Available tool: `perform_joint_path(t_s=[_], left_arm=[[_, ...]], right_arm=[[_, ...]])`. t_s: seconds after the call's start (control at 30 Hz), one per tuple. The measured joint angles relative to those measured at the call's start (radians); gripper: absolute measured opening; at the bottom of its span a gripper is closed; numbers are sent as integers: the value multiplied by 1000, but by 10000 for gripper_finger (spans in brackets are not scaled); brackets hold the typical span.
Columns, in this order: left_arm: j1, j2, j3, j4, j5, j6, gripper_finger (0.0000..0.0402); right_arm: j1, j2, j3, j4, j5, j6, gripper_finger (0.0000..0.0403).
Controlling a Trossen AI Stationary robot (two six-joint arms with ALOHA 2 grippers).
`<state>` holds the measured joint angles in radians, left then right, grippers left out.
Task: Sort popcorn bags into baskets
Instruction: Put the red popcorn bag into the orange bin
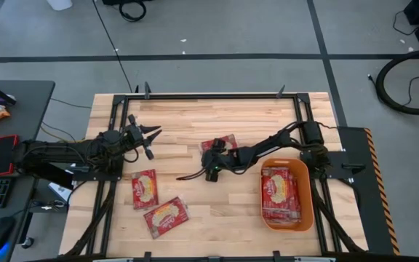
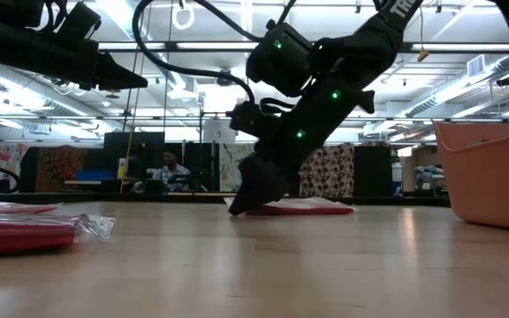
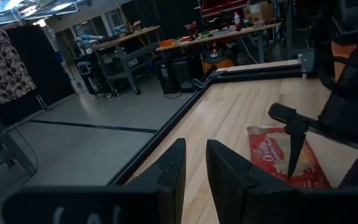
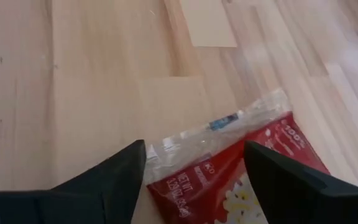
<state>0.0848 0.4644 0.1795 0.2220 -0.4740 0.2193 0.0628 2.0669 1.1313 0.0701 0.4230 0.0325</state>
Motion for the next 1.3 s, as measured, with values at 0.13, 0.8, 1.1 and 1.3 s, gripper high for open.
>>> perform_joint_path(t_s=[0.13,0.8,1.1,1.3], left_arm=[[0,0,0,-1,0,0,68],[0,0,0,-13,0,1,68],[0,0,0,-12,0,1,68],[0,0,0,-12,0,1,68]], right_arm=[[-19,0,0,-14,-73,81,228],[-5,-136,-10,-95,-99,62,5],[32,-320,-8,-235,62,53,2],[65,-455,-8,-323,115,50,2]])
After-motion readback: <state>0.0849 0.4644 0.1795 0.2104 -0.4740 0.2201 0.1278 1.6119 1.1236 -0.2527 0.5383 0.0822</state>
